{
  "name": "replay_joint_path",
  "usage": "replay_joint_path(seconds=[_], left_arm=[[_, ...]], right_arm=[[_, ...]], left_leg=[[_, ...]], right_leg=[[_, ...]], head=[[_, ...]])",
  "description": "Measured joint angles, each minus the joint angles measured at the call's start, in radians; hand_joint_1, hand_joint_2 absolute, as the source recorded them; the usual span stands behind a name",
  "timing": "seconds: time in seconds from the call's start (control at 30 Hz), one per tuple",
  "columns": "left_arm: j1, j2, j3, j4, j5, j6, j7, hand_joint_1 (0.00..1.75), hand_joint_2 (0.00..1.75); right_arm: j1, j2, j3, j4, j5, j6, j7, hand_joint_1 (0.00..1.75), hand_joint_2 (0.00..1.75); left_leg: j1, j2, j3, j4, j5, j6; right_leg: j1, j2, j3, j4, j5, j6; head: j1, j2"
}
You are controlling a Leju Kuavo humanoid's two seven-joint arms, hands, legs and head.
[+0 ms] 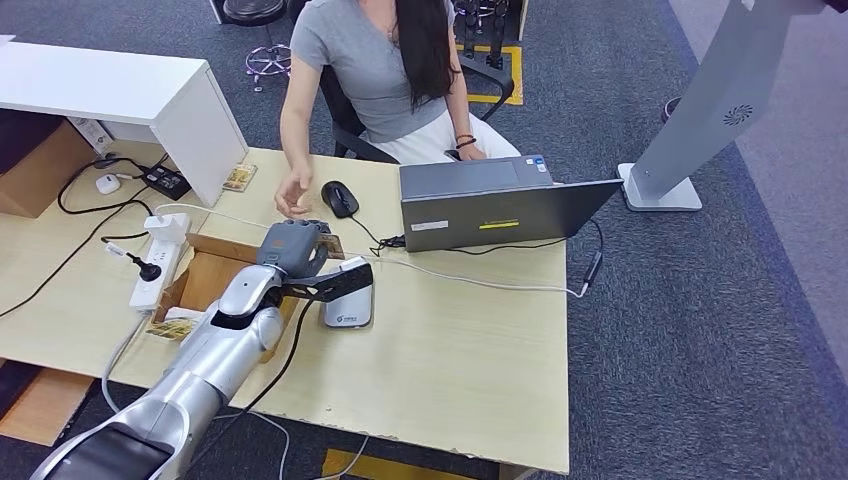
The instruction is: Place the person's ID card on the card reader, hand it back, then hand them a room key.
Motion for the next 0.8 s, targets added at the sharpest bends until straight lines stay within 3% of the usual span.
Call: replay_joint_path(seconds=[0.23,0.5,0.8], left_arm=[[-0.025,0.023,0.001,-0.014,0.0,0.055,0.02,1.75,1.75],[-0.216,0.133,0.054,-0.026,0.01,0.091,0.014,1.75,1.75],[-0.273,0.14,0.058,-0.026,-0.008,0.092,0.012,1.75,1.75]], right_arm=[[0.0,0.0,0.0,0.0,0.008,0.0,0.0,0.0,0.0],[0.001,0.0,0.0,0.0,0.03,0.0,-0.001,0.0,0.0],[-0.002,0.0,-0.005,0.0,0.034,0.0,-0.002,0.0,0.0]], left_leg=[[0.001,0.0,0.0,0.0,0.0,0.0],[0.002,0.0,0.0,0.0,0.001,-0.001],[0.0,0.0,0.0,0.0,0.002,-0.001]], right_leg=[[0.001,0.0,0.0,0.0,0.0,0.0],[0.002,0.0,0.0,0.001,0.0,-0.001],[0.002,0.0,0.0,0.001,0.0,0.0]], head=[[0.0,0.0],[0.0,0.0],[0.0,0.0]])
